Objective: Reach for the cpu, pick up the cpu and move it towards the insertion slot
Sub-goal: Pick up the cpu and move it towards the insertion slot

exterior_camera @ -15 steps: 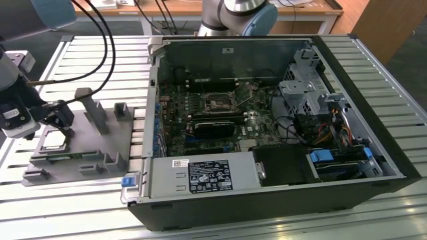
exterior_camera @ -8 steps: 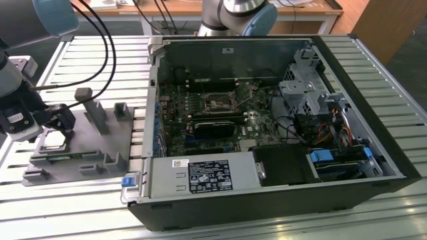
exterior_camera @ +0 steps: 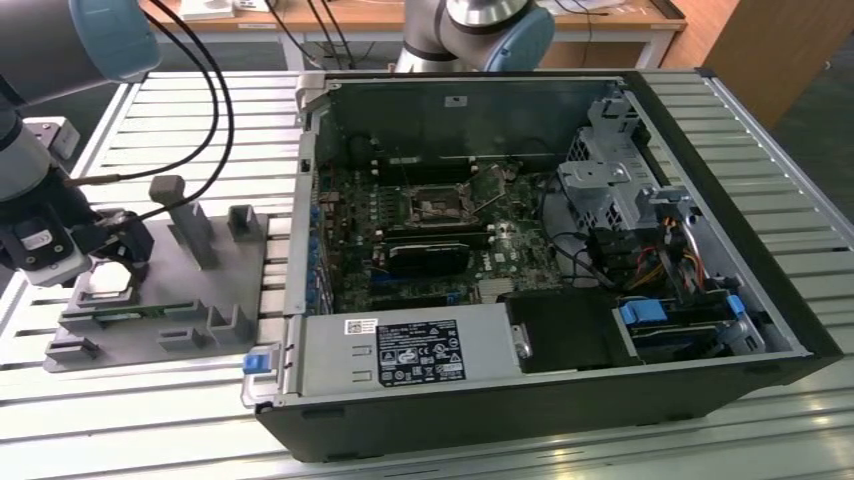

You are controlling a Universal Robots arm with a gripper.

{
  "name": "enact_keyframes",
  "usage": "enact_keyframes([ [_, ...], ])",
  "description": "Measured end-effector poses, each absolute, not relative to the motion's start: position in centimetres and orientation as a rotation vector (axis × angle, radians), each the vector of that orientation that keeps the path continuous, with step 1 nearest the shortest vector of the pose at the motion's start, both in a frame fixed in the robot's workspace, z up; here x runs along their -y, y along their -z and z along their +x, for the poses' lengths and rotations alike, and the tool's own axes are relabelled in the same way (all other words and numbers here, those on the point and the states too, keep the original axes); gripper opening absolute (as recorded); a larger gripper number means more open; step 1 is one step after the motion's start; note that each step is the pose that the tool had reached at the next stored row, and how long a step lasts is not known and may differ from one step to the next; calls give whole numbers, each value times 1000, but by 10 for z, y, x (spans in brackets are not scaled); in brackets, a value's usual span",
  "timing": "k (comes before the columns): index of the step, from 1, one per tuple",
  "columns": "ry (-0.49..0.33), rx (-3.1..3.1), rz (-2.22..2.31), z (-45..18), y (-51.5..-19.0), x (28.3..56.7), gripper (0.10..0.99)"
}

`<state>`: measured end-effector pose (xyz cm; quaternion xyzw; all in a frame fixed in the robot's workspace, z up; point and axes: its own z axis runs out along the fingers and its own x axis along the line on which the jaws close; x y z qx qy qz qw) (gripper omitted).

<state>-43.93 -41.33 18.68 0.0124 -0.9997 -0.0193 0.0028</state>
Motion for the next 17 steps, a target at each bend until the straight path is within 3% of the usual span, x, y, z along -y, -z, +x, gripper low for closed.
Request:
enact_keyframes([
  [3, 60, 3135, 44, -439, -186, 413, 808],
  [4, 60, 3135, 47, -439, -186, 413, 741],
  [9, 60, 3134, 67, -440, -185, 413, 725],
  [10, 60, 3134, 67, -440, -185, 413, 655],
  [17, 61, 3134, 67, -440, -184, 412, 655],
])
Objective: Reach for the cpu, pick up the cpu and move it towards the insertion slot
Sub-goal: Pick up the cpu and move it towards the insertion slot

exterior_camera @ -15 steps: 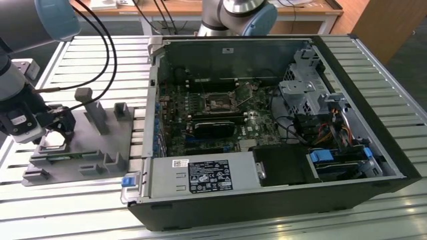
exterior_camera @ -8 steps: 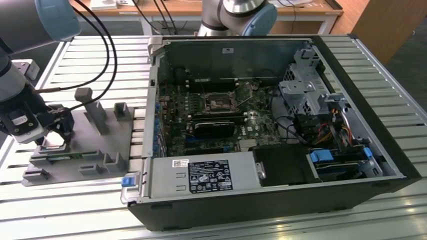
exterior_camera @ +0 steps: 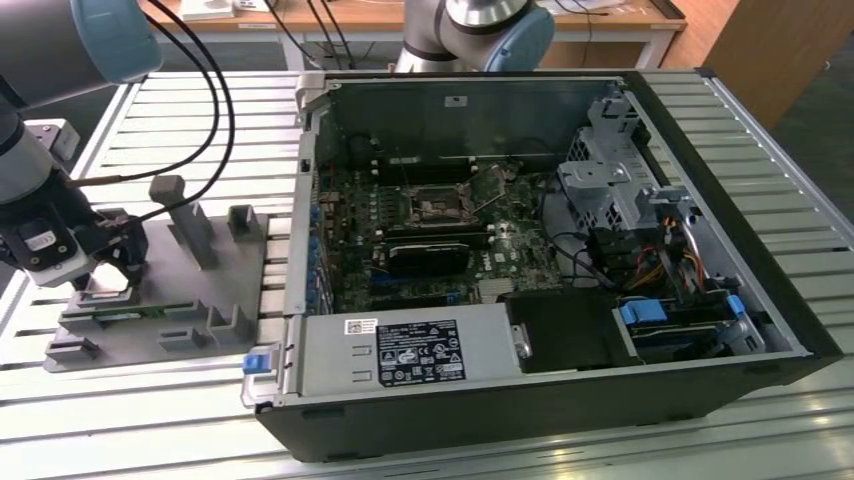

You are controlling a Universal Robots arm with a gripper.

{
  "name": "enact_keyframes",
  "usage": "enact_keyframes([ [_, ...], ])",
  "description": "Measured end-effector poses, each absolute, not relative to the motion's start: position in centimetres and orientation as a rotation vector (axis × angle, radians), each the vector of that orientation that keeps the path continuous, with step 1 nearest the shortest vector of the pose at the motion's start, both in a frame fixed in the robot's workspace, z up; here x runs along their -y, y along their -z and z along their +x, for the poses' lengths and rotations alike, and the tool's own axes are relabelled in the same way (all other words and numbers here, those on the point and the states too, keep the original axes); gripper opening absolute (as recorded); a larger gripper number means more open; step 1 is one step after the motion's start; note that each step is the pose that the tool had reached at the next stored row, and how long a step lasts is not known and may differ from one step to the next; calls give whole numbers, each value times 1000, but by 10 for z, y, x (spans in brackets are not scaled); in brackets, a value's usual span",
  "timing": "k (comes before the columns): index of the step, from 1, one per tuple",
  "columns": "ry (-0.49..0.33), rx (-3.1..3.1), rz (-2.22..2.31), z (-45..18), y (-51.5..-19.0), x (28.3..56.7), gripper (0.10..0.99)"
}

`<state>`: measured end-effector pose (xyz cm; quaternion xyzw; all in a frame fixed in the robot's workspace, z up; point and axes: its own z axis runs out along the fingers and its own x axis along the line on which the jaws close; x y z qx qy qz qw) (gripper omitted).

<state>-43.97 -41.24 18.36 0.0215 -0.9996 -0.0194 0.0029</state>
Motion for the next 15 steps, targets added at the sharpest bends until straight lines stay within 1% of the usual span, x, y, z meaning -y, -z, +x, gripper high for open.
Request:
enact_keyframes([
  [2, 61, 3134, 67, -440, -183, 412, 639],
  [3, 62, 3134, 67, -440, -183, 412, 573],
  [7, 62, 3134, 67, -440, -183, 412, 541],
  [15, 62, 3134, 67, -440, -186, 412, 541],
])
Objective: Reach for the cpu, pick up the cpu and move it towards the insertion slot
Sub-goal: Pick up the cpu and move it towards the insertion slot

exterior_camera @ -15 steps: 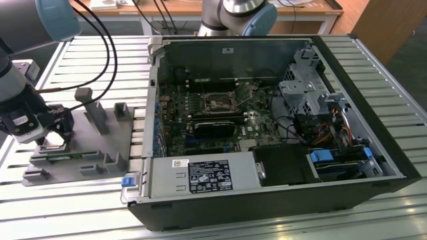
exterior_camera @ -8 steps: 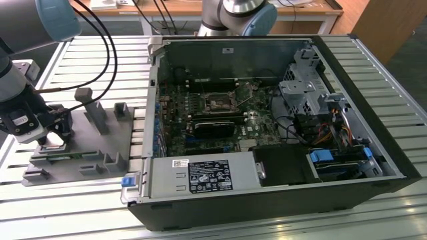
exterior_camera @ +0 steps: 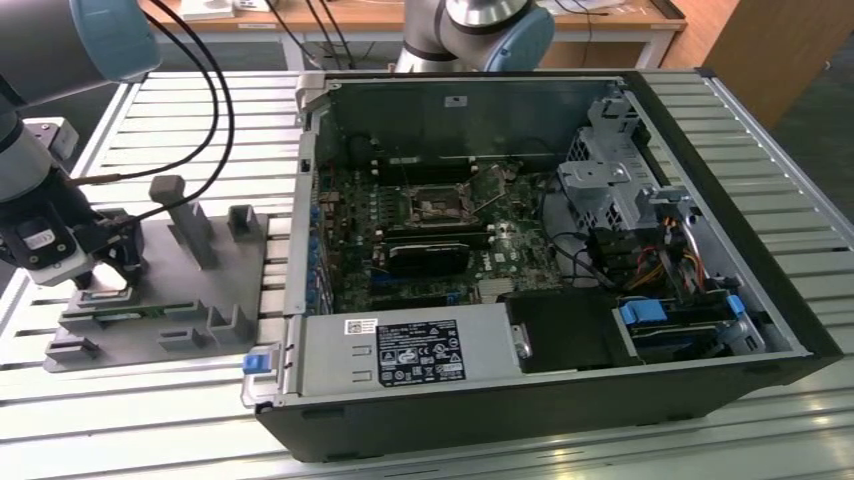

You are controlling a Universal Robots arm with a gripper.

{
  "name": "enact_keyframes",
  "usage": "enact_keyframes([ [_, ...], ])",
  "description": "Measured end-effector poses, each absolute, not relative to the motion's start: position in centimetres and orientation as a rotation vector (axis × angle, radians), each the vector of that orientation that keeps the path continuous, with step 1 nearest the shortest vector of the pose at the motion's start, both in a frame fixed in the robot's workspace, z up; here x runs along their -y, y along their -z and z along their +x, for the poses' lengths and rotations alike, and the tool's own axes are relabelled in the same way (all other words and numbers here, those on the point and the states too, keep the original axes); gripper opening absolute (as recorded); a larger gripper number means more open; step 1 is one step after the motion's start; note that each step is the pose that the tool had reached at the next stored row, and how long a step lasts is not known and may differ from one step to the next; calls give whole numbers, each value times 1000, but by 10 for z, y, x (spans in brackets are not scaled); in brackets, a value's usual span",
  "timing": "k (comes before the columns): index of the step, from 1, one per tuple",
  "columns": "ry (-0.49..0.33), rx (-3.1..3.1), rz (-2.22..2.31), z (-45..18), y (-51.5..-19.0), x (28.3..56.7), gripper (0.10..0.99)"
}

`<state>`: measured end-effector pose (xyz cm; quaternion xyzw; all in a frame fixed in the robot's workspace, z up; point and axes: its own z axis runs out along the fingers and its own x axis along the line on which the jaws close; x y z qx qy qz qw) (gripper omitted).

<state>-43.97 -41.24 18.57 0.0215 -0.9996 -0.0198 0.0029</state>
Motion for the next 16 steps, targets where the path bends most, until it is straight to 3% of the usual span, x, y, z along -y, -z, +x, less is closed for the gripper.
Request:
enact_keyframes([
  [16, 68, 3134, 67, -440, -194, 412, 541],
])
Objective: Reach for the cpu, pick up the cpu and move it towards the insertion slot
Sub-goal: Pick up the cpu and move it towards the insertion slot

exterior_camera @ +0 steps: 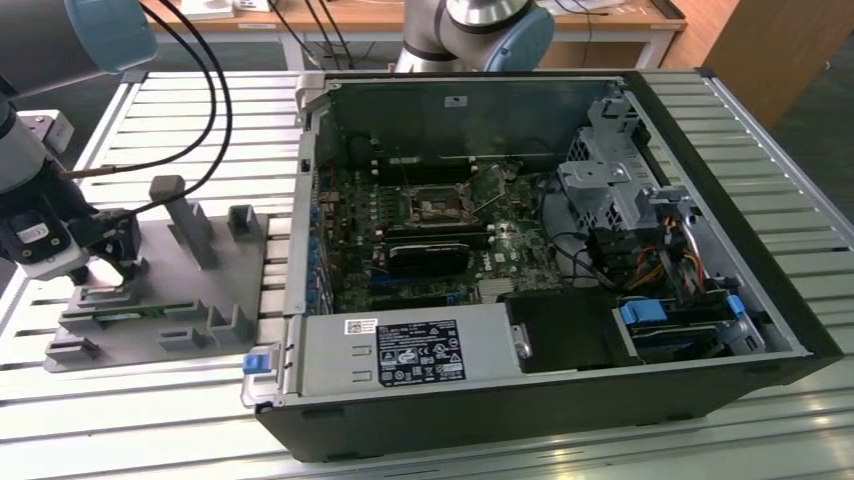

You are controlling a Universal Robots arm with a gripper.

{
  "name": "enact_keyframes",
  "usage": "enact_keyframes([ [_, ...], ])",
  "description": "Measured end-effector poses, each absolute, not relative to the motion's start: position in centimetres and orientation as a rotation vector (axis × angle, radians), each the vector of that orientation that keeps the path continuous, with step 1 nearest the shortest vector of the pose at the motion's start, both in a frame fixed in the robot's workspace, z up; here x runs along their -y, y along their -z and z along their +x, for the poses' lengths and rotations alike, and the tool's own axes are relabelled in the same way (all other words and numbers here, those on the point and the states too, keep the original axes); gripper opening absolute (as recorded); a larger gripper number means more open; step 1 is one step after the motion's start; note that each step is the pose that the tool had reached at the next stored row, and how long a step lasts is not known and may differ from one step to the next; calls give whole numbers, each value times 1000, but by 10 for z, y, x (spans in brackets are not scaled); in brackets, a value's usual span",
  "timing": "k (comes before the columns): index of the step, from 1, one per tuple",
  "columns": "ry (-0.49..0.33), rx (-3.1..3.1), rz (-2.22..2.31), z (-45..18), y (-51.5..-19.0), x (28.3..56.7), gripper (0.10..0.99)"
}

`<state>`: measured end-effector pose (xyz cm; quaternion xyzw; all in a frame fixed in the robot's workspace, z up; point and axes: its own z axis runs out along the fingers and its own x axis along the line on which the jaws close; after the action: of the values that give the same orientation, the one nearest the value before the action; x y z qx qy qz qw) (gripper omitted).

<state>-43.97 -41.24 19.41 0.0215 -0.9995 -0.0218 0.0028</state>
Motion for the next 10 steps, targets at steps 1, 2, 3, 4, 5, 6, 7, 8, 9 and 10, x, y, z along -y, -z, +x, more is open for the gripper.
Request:
enact_keyframes([
  [1, 68, 3134, 67, -440, -195, 412, 541],
  [2, 68, 3134, 67, -440, -196, 412, 541],
  [3, 68, 3134, 67, -440, -197, 412, 541],
  [4, 68, 3134, 67, -440, -198, 412, 541],
  [5, 68, 3134, 67, -440, -199, 412, 541],
  [6, 68, 3134, 67, -440, -201, 412, 541],
  [7, 68, 3134, 67, -440, -202, 412, 541],
  [8, 68, 3134, 67, -440, -203, 412, 541],
  [9, 68, 3134, 67, -440, -204, 412, 541],
  [10, 68, 3134, 67, -440, -205, 412, 541],
])
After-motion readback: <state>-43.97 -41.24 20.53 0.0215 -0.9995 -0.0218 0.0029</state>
